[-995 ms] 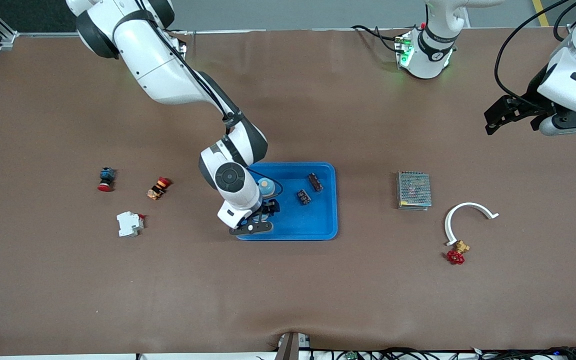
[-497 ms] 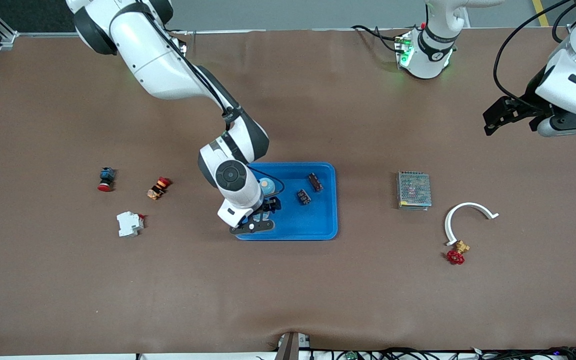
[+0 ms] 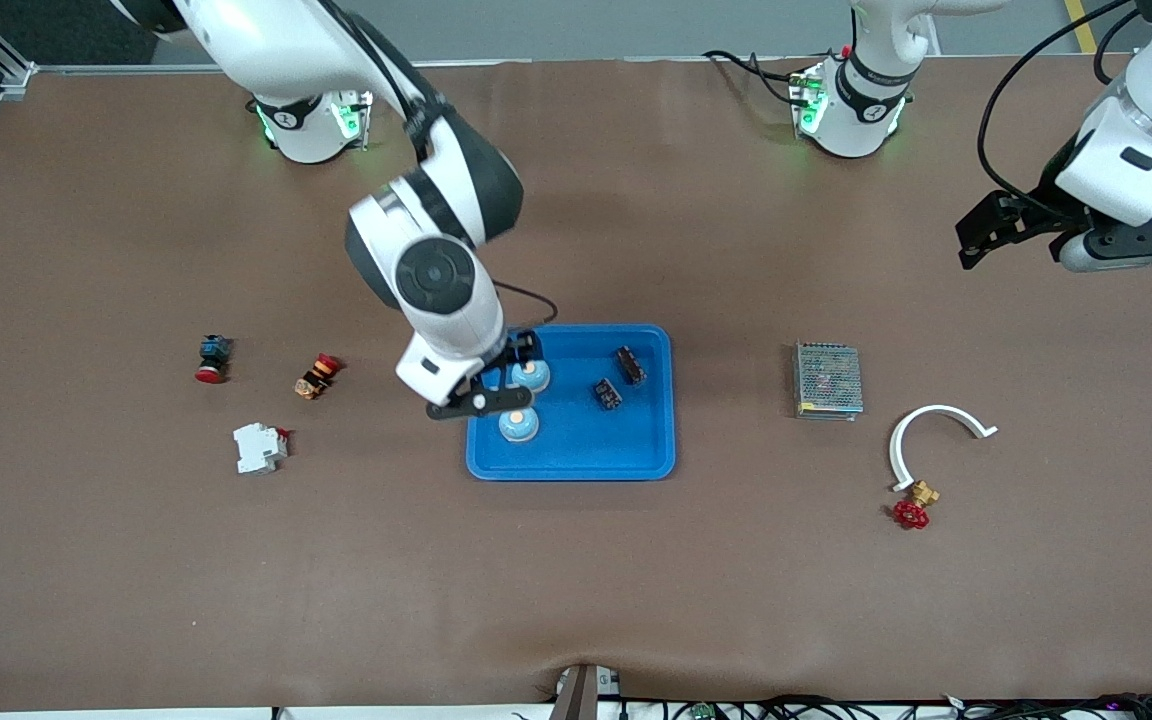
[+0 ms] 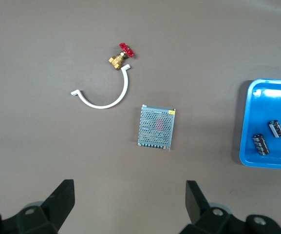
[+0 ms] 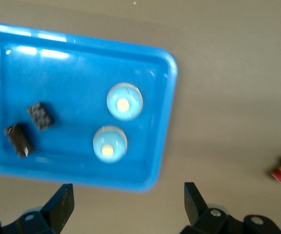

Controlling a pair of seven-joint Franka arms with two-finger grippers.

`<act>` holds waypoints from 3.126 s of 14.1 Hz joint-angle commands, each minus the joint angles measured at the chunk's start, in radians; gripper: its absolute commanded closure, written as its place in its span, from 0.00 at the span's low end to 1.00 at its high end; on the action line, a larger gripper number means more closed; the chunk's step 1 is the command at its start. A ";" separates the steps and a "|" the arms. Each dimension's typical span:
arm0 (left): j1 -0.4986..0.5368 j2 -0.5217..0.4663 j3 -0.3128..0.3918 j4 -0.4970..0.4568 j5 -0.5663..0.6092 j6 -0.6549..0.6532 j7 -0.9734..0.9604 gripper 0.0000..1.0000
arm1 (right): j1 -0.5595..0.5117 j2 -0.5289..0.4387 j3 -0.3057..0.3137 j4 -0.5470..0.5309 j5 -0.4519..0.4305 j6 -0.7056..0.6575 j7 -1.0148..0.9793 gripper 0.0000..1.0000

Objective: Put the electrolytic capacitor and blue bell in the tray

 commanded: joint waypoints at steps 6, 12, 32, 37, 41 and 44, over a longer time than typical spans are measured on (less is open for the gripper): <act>0.014 -0.017 -0.025 0.007 0.019 -0.022 0.020 0.00 | -0.072 -0.365 -0.002 -0.129 0.015 -0.319 -0.093 0.00; 0.014 -0.017 -0.023 0.021 0.019 -0.047 -0.013 0.00 | -0.305 -0.684 -0.008 -0.412 0.017 -0.293 -0.317 0.00; 0.047 0.020 -0.012 0.047 0.009 -0.041 0.084 0.00 | -0.551 -0.649 -0.106 -0.252 0.001 -0.120 -0.497 0.00; 0.048 0.020 -0.012 0.053 0.002 -0.041 0.087 0.00 | -0.552 -0.652 -0.106 -0.261 0.014 -0.124 -0.591 0.00; 0.048 0.070 -0.012 0.091 0.006 -0.037 0.087 0.00 | -0.580 -0.651 -0.106 -0.261 0.014 -0.129 -0.591 0.00; 0.050 0.108 -0.011 0.104 0.014 -0.034 0.086 0.00 | -0.592 -0.646 -0.106 -0.265 0.015 -0.155 -0.589 0.00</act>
